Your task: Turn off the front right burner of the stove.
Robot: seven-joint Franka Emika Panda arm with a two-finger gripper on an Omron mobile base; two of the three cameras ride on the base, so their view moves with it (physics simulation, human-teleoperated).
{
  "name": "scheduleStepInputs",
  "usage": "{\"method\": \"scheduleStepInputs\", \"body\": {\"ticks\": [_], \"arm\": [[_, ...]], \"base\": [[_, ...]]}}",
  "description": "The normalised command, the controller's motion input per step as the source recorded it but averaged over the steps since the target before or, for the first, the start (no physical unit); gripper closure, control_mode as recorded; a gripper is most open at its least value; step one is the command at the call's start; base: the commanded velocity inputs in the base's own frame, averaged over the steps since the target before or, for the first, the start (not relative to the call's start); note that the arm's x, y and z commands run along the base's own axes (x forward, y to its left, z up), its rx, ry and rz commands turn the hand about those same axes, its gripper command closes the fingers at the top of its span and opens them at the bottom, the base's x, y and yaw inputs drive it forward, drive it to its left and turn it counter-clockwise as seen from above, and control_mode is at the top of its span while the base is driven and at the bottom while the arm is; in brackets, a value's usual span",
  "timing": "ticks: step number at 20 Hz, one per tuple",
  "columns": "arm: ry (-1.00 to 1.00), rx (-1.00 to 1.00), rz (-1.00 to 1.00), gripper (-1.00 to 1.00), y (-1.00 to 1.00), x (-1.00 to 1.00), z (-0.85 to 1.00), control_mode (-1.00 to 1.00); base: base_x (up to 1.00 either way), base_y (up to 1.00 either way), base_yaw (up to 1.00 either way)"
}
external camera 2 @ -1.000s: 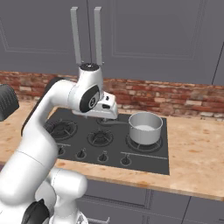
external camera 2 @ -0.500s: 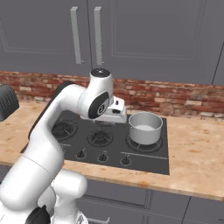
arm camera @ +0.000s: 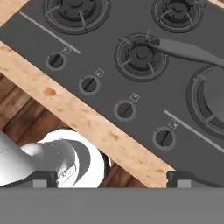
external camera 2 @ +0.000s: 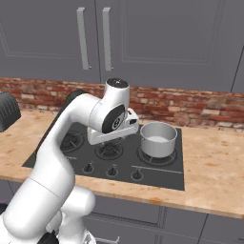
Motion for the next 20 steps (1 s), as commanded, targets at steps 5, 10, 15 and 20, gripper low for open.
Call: {"method": "scheduleStepInputs", "body": {"ticks": [5, 10, 15, 20], "arm": [[0.00, -0.16, 0.86, -1.00, -0.18, -0.11, -0.30, -1.00], [0.01, -0.28, 0.79, -1.00, -0.06, 0.00, -0.44, -1.00], [0.00, -0.22, 0.58, -1.00, -0.17, 0.00, -0.24, -1.00], [-0.06, -0.02, 0.43, -1.00, -0.37, 0.01, -0.17, -1.00]], "base": [[0.00, 0.00, 0.00], [0.00, 0.00, 0.00], [0.00, 0.00, 0.00], [0.00, 0.00, 0.00]]}}
